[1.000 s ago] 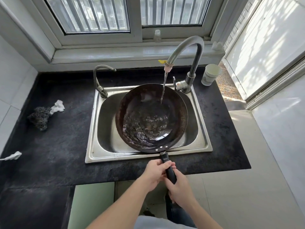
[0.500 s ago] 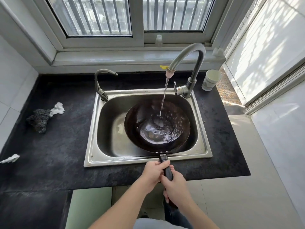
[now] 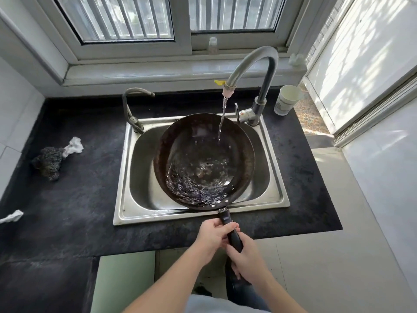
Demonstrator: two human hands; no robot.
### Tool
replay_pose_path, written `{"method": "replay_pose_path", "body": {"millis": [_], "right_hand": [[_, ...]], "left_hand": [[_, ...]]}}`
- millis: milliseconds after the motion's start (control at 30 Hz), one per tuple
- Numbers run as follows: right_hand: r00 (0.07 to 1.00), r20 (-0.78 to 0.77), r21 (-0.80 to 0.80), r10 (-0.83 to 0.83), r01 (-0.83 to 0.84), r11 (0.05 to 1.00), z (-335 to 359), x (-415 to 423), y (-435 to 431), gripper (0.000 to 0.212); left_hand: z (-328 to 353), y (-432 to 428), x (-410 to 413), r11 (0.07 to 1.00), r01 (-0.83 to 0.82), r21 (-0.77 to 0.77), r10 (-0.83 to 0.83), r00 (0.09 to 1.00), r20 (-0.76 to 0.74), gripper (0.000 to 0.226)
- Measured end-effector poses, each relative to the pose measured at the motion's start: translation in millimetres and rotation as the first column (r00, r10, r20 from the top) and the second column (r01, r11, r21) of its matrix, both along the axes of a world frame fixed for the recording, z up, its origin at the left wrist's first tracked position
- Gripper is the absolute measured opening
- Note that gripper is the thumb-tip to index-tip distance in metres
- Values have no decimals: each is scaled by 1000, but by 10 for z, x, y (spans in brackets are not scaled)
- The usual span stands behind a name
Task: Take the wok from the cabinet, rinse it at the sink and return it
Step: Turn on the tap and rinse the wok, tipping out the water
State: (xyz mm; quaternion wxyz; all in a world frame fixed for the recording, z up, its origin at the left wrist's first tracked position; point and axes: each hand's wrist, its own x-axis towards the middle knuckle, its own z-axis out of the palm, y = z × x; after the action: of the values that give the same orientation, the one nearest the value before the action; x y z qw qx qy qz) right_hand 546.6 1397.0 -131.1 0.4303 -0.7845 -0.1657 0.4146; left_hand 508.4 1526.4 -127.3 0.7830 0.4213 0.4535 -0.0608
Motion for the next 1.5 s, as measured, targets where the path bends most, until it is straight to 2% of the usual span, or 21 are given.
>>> {"method": "replay_pose_path", "body": {"millis": [133,267,400,467,600,700,800,867,1000,1100,1200,1300,1400,1500], "right_hand": [[969,-245,80,-35,56,995,82,136,-27,19],[957,-278,44,-78,94,995,131,151,49,21],[987,-122,-61,-101,94,994,202,75,260,12],[991,-49,-103,-123,117,988,229,21,337,9],[991,-22,-87,-131,129,988,178,-75,283,9],[995,62,-104,-82,88,991,78,-91,161,9],[994,107,-113,-36,48,992,26,-56,75,18],[991,131,-137,-26,44,990,-8,-39,50,19],[985,173,-213,7,31,976,-50,-29,15,39],[959,256,-268,120,-49,962,7,15,-55,45],[916,394,-255,73,33,966,137,247,-156,37],[856,516,-225,17,116,967,290,705,-57,39],[796,605,-186,14,124,975,457,1322,347,33],[755,655,-123,-33,149,981,615,1943,904,37]], "left_hand": [[15,-30,75,994,8,107,-3,999,-42,15],[42,-24,114,995,-45,87,50,997,-61,14],[90,81,106,990,-120,-77,118,993,-31,21],[104,136,82,987,-105,-121,104,994,-11,23],[81,164,46,998,-11,-70,10,1000,-11,21],[67,120,32,998,44,-55,-46,998,-34,21],[32,56,32,994,108,-35,-109,994,-32,33],[34,26,40,993,117,-17,-118,993,-29,34],[16,-16,29,998,17,-63,-17,1000,-2,27],[38,-37,7,995,-15,-98,15,1000,8,26],[72,-38,-12,995,5,-105,-3,1000,17,25],[96,-38,-18,992,5,-125,-3,1000,22,27],[108,-42,-10,990,-14,-140,16,1000,18,26],[129,-36,3,989,-30,-146,31,1000,2,29]]}}
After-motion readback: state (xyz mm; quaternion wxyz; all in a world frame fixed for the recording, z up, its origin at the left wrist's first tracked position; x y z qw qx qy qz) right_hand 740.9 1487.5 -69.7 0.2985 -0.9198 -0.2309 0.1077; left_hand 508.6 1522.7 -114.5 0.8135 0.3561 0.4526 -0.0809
